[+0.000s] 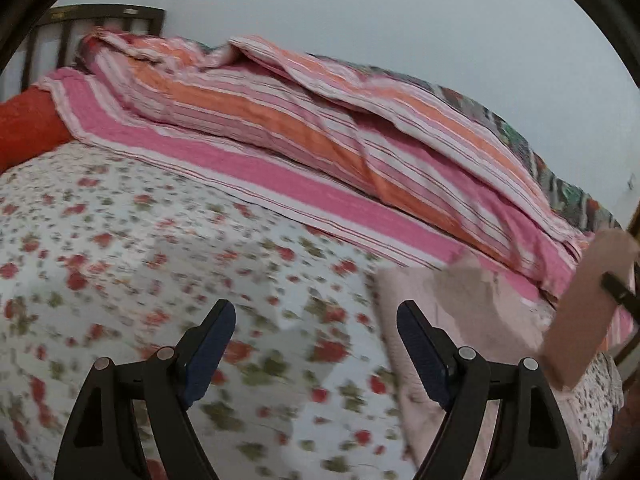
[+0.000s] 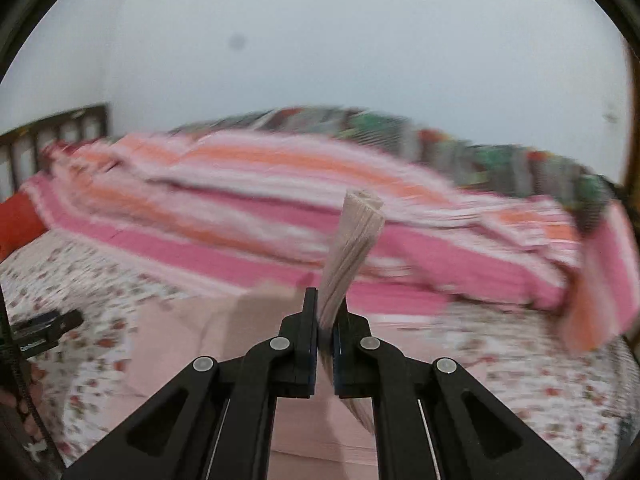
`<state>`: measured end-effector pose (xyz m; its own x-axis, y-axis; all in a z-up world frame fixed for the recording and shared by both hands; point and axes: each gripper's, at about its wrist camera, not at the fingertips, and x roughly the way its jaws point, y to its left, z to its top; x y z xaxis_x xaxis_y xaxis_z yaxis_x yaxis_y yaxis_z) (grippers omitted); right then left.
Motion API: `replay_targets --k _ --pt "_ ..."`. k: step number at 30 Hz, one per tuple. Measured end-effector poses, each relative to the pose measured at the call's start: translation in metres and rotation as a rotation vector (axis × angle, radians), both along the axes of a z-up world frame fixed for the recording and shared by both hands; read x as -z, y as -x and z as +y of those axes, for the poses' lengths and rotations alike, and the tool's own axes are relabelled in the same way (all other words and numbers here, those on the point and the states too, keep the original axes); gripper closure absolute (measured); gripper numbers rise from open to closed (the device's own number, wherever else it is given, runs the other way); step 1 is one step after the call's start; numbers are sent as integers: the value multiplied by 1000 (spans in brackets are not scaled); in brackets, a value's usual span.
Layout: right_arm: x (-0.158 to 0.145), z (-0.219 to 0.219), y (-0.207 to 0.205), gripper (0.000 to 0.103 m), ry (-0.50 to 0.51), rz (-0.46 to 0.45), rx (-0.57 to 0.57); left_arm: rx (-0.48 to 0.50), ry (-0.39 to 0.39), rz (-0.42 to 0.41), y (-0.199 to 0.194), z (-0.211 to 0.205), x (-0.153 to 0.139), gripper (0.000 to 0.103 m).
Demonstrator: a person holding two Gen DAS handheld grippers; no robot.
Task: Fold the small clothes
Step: 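Grasp the other sleeve cuff with the right gripper and lift it, then lay the sleeve over the sweater body and open the right gripper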
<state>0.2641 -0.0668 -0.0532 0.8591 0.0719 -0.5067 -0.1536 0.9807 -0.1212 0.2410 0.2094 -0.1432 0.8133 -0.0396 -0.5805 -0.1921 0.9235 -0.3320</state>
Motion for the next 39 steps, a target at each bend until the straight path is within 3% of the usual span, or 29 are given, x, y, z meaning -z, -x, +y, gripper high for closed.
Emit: replay_targets --k 4,8,12,14,16,17,19,22,27,32,35,37,39 --pt "38 55 -21 98 -21 85 -106 -29 38 5 2 19 3 21" --pt "78 84 -42 97 -21 179 -141 -52 -24 2 2 17 1 21" --pt "98 95 -52 94 -36 228 -155 -24 -36 -3 -1 9 -1 21" --pt "105 99 -55 86 -58 291 -213 -12 -34 -1 -3 5 0 21" --pt "110 104 -51 68 -67 355 -298 2 -36 5 -5 0 2 21" --pt "110 105 -46 66 -63 361 -325 8 -34 7 -5 -1 2 21" --pt "105 103 -32 50 -63 354 -378 38 -22 12 -8 -7 4 21" --pt "86 81 -4 40 -72 290 -426 84 -3 12 -11 -17 6 21" --pt "65 9 22 39 -56 171 -307 218 47 29 -17 -42 11 21" --pt "60 -93 22 39 -100 137 -33 348 68 21 -17 -73 12 23" --pt "67 -153 26 42 -204 148 103 380 100 40 -16 -85 16 37" --pt "73 -188 31 43 -278 156 166 385 111 71 -17 -91 22 54" --pt "81 -207 34 43 -332 155 187 388 93 90 -17 -97 27 58"
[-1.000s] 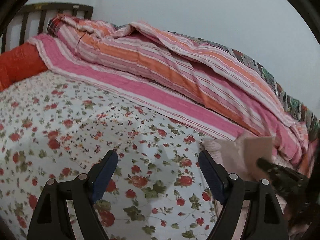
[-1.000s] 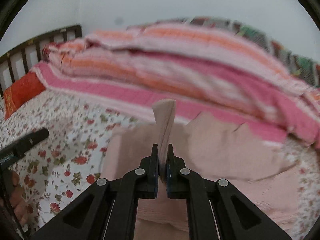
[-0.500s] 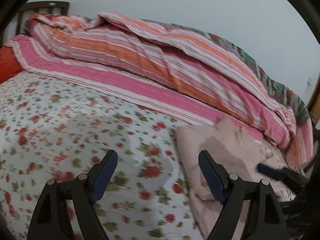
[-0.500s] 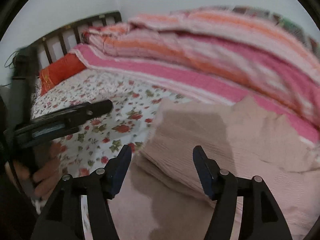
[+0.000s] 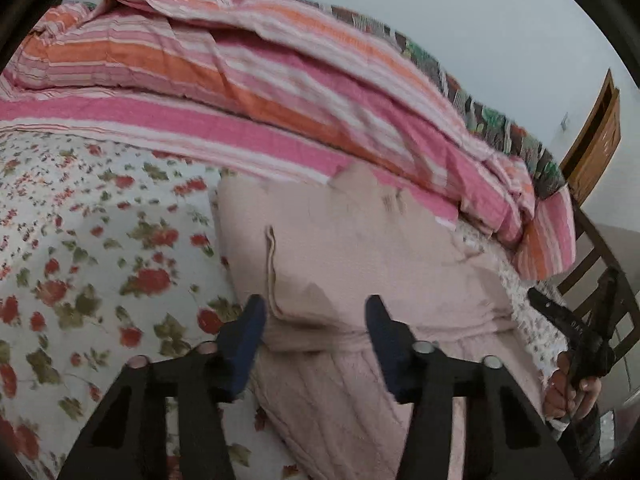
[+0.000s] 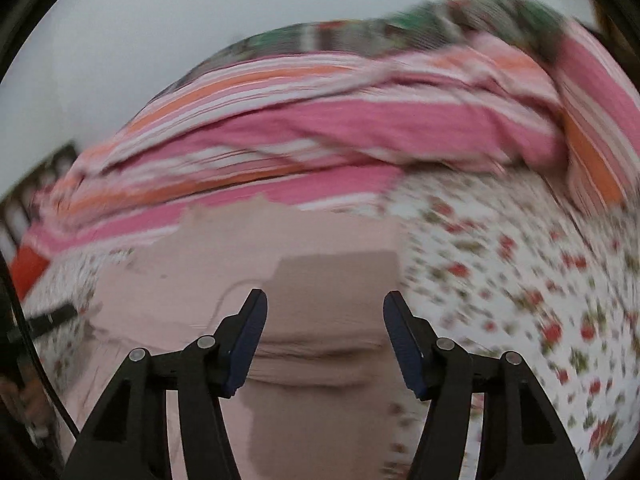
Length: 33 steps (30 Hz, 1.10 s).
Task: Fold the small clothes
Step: 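Lay the sleeve over the sweater body and open the right gripper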
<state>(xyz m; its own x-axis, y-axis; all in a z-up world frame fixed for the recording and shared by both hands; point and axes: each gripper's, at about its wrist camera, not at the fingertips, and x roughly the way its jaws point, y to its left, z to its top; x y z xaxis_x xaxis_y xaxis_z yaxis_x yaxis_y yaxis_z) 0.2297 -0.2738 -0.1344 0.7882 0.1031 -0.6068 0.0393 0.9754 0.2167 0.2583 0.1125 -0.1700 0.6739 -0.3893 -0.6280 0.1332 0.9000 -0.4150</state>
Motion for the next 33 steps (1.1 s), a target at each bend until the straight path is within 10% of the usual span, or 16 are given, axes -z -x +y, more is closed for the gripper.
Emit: replay_targets --k 8,16,28,33 --pt "18 -25 -1 43 -69 27 34 -50 -99 20 -7 -13 9 65" --pt "12 -25 -8 43 -69 3 39 -95 -89 -12 -11 -16 8 97" --pt "11 -20 -16 43 21 -3 42 -143 -148 -51 -6 -7 2 97" --pt "32 -21 -34 43 53 125 65 -157 -151 -37 -6 -5 3 96"
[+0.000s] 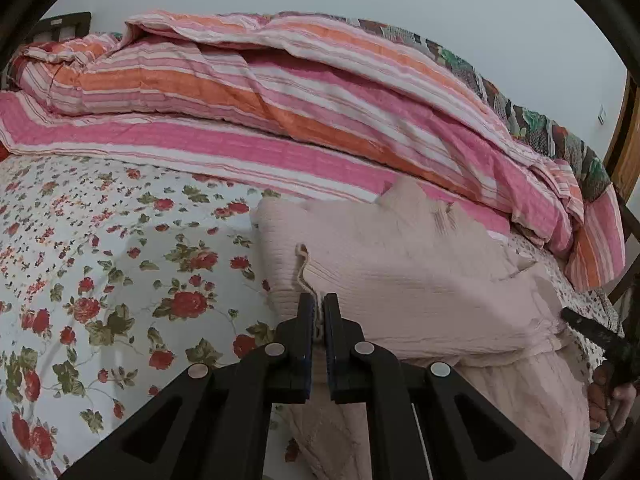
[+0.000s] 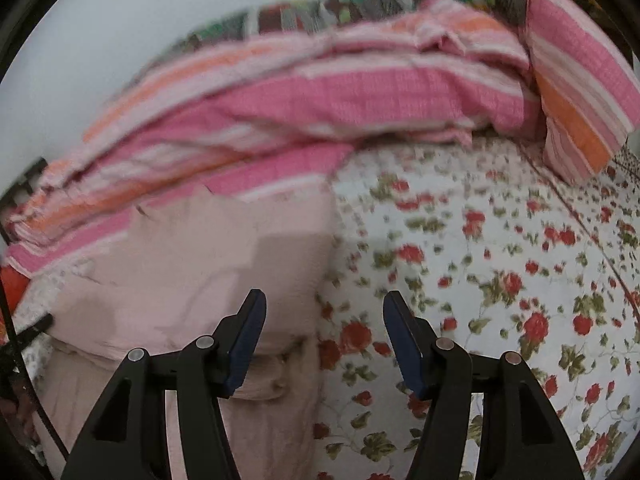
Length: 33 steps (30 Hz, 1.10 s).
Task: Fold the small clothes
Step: 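Lay the sleeve over the sweater body and open the right gripper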
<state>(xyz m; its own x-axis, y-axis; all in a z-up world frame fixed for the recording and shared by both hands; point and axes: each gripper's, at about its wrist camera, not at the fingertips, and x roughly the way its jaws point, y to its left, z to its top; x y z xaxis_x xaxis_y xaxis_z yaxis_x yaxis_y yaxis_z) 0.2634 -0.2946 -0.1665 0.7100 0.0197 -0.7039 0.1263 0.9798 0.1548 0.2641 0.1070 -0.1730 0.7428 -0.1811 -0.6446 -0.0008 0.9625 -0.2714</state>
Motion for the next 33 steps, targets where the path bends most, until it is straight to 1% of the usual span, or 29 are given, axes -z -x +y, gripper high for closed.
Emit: replay_targets --k 1,2,4,5,7,9,11,15,17,21,23,26,29,31,33 --pt "5 1 -2 43 6 20 0 0 -13 8 0 -2 1 94" --pt "8 1 -3 42 12 31 -1 -1 -22 7 0 -3 1 93" --pt "9 1 -2 42 13 28 -1 2 -42 -10 2 -6 -1 93" --pt "9 1 -1 42 15 29 -1 3 -48 -15 3 -7 -2 91" --pt "10 3 -1 42 24 30 -2 0 -56 -27 4 -8 -3 80" --pt "9 4 1 42 29 26 -4 3 -60 -14 0 -11 1 75" --pt "8 5 3 42 27 18 -10 9 -75 25 -6 -14 7 75" --pt "6 4 6 42 -11 13 -37 10 -68 27 -6 -13 9 74" --pt "6 5 7 42 -4 7 -37 7 -71 36 -6 -13 12 73" --pt "8 8 4 42 14 20 -30 3 -64 55 -7 -12 15 67" --pt "8 10 3 42 34 28 -31 6 -36 75 -10 -9 19 64" --pt "8 11 2 42 46 28 -35 10 -5 80 -9 -6 20 63" --pt "8 8 3 42 29 26 -36 22 -15 80 -8 -9 19 58" --pt "8 7 4 42 18 20 -37 41 -30 81 -7 -12 19 52" --pt "6 6 7 42 10 7 -39 55 -36 77 -5 -14 18 50"
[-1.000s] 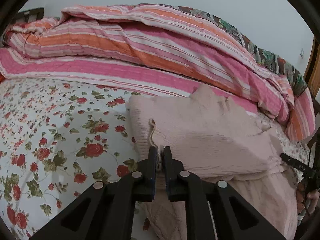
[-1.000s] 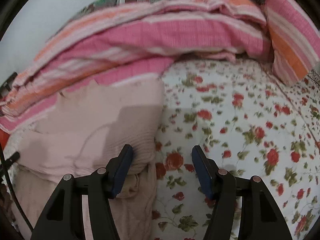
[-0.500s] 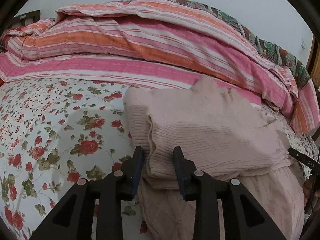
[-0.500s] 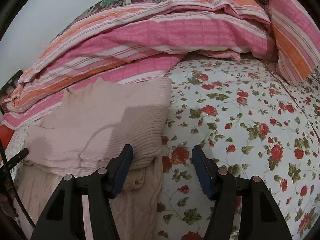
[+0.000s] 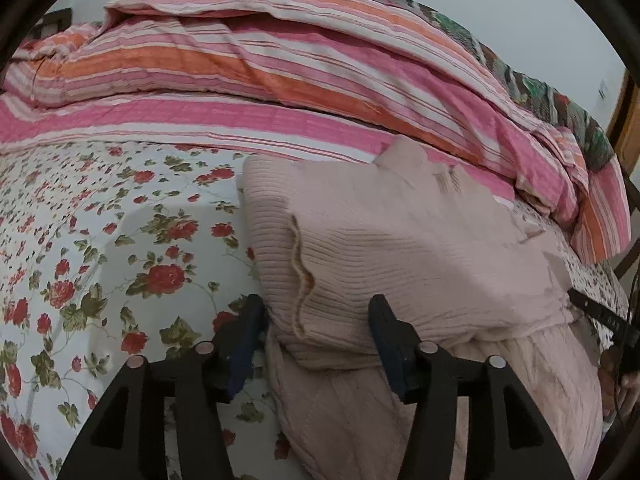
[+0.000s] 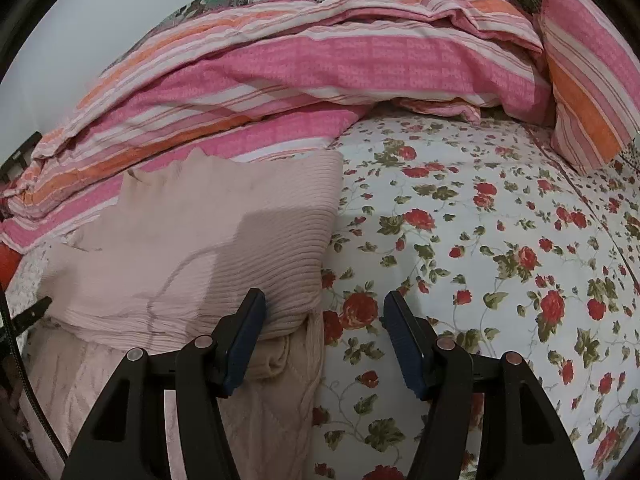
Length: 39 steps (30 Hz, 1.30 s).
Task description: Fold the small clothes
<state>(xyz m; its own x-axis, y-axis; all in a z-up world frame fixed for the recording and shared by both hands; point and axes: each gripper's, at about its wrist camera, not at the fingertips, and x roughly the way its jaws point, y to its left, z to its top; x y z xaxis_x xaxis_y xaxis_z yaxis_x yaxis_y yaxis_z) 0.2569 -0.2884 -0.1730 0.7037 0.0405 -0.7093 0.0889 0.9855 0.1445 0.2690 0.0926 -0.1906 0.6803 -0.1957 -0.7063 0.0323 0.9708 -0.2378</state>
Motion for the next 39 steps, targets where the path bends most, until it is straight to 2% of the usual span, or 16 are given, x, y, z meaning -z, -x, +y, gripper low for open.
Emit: replay_targets --k 7,11,13,16,19,23,27,29,31,33,36,39 --pt "-21 0 12 42 -14 -21 15 21 72 -5 9 14 0 50" --pt "-38 2 45 42 15 -40 6 29 90 -7 16 16 1 50" --pt "-43 0 70 42 4 -42 -2 43 87 -6 22 15 1 46" --pt "-43 -5 109 42 -10 -34 -18 52 39 9 37 9 -3 43" --pt "-38 -7 145 42 -4 -28 -31 62 -7 22 61 1 -12 42" --pt "-24 -8 180 43 -56 -5 -64 104 71 53 107 4 -15 42" --pt "-8 1 204 57 -114 6 -124 97 121 63 153 10 -12 42" --pt "1 10 214 59 -117 3 -153 104 183 93 175 14 -5 43" --pt "8 17 222 60 -125 6 -180 94 196 73 199 13 1 43" --pt "15 23 229 60 -115 7 -193 88 170 55 214 9 2 44" --pt "21 32 235 60 -84 6 -199 64 183 28 227 5 5 44" --pt "25 40 235 60 -42 9 -186 38 175 34 223 -1 8 54"
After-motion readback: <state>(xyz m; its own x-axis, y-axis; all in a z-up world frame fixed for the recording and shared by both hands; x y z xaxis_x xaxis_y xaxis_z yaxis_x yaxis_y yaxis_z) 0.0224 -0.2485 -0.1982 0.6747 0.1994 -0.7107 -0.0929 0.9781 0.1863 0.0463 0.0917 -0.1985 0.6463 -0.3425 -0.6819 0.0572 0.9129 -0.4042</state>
